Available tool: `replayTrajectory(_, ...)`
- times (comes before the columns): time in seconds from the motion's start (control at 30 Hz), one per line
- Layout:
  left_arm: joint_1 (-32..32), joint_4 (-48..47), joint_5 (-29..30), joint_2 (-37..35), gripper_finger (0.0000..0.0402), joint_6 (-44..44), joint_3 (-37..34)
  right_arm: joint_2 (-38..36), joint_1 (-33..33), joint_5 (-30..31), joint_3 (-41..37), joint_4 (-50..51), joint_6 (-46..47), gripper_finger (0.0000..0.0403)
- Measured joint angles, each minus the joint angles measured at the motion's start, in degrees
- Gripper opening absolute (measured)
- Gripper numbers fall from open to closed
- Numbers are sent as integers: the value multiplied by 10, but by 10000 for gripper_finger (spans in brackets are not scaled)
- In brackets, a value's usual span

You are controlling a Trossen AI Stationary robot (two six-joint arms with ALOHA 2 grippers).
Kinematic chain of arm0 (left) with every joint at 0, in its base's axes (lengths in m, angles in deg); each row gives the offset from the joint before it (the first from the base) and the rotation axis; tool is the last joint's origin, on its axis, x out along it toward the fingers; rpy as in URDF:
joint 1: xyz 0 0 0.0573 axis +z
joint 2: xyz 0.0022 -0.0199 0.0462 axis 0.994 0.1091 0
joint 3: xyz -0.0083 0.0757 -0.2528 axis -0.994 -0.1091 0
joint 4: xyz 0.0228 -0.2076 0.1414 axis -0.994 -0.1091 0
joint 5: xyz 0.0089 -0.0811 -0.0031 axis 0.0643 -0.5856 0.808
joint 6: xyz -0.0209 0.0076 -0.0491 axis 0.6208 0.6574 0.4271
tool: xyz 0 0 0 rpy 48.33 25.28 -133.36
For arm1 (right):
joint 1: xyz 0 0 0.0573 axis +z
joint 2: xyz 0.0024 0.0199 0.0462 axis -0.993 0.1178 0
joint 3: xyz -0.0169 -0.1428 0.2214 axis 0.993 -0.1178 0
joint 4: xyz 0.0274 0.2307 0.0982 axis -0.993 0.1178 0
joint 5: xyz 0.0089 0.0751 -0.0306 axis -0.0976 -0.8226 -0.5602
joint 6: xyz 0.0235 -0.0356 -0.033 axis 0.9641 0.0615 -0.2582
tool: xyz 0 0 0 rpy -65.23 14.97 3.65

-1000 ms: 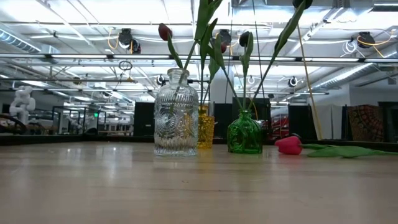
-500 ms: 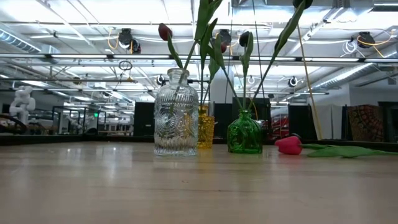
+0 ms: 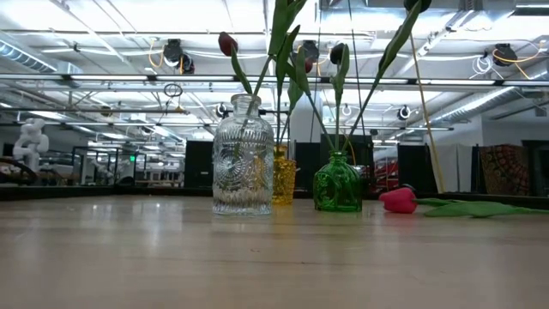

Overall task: Sort flowers into vase by color
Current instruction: Put the top orange flower in the transparent flower vase

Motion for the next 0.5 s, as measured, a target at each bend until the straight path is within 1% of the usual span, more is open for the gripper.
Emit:
replayTrajectory(0.1,0,0,-1,0,5,0,0,0,-6,0,0,2,0,137)
replayTrajectory(0.17,0,0,-1,0,5,0,0,1,-11,0,0,1,1,123)
replayTrajectory(0.43,0,-2,-4,0,5,13,0,1,-26,3,0,-2,-14,14)
replayTrajectory(0.5,0,-4,-6,0,5,15,0,1,-26,3,0,-13,-34,5)
